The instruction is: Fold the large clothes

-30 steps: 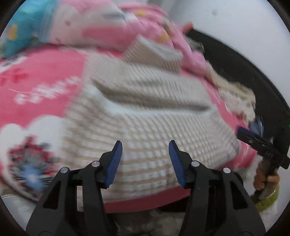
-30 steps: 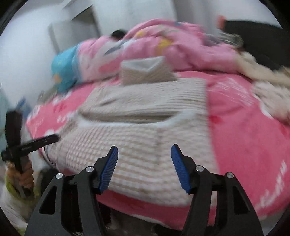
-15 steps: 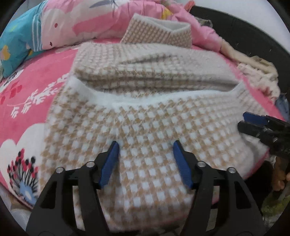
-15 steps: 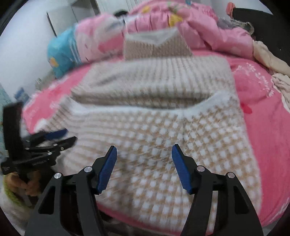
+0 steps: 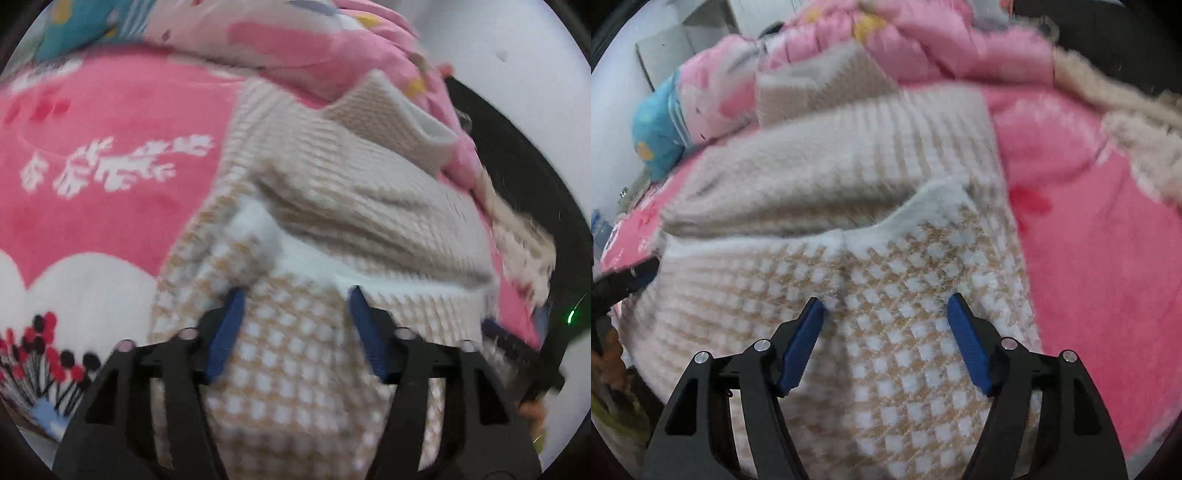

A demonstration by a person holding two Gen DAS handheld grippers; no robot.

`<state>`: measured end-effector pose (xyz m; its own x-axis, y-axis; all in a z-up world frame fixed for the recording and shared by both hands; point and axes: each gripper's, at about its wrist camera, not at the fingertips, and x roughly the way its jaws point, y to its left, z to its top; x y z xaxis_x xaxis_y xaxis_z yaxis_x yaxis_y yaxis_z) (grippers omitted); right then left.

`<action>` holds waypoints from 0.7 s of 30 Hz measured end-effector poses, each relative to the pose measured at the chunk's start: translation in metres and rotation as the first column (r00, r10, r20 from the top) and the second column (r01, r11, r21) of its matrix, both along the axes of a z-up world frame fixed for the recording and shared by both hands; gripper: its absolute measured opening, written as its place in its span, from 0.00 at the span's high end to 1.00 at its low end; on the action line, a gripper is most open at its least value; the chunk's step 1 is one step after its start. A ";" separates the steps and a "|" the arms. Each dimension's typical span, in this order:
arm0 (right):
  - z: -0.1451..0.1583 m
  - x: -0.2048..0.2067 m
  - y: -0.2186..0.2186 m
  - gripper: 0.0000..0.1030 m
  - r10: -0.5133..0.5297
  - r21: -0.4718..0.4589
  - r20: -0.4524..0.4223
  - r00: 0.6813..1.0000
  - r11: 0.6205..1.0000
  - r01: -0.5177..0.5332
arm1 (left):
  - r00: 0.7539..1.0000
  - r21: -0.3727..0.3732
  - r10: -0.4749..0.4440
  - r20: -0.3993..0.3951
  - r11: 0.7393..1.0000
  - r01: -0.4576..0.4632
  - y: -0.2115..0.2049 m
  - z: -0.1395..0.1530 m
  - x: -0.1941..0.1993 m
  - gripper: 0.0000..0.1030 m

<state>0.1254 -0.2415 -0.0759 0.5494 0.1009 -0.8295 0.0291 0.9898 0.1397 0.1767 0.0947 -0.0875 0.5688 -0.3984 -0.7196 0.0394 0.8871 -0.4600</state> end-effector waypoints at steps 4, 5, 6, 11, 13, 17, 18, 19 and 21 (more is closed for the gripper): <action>0.027 -0.009 0.008 0.34 -0.002 -0.026 0.049 0.999 1.000 0.003 | 0.999 0.036 -0.022 0.044 0.999 0.020 -0.007 0.016 -0.006 0.49; 0.035 -0.012 0.006 0.34 -0.008 -0.027 0.071 0.997 1.000 0.010 | 0.998 0.044 -0.023 0.059 0.999 0.020 -0.008 0.020 -0.008 0.49; 0.038 -0.016 0.000 0.34 -0.021 -0.038 0.081 0.996 0.999 0.025 | 0.998 0.051 -0.016 0.065 0.999 0.013 -0.007 0.021 -0.007 0.49; 0.048 -0.030 -0.027 0.33 -0.111 0.036 0.067 0.992 0.993 0.109 | 0.997 0.051 0.016 0.074 0.999 -0.020 0.000 0.035 -0.019 0.48; 0.051 -0.039 -0.031 0.33 -0.105 0.087 0.061 0.993 0.991 0.100 | 0.996 0.105 -0.001 0.092 0.994 -0.009 -0.008 0.041 -0.028 0.43; 0.056 -0.055 -0.011 0.19 -0.029 0.124 0.056 0.998 0.992 0.022 | 0.990 0.175 -0.088 0.110 0.982 0.068 -0.035 0.050 -0.051 0.35; 0.057 -0.059 0.000 0.16 0.007 0.117 0.057 0.998 0.993 -0.014 | 0.987 0.192 -0.116 0.115 0.977 0.092 -0.044 0.051 -0.058 0.31; 0.057 -0.063 0.010 0.16 0.039 0.104 0.056 0.998 0.994 -0.045 | 0.984 0.210 -0.137 0.115 0.971 0.111 -0.051 0.051 -0.061 0.29; 0.057 -0.066 0.026 0.15 0.082 0.063 0.048 0.995 0.994 -0.085 | 0.980 0.257 -0.167 0.107 0.957 0.135 -0.064 0.049 -0.067 0.27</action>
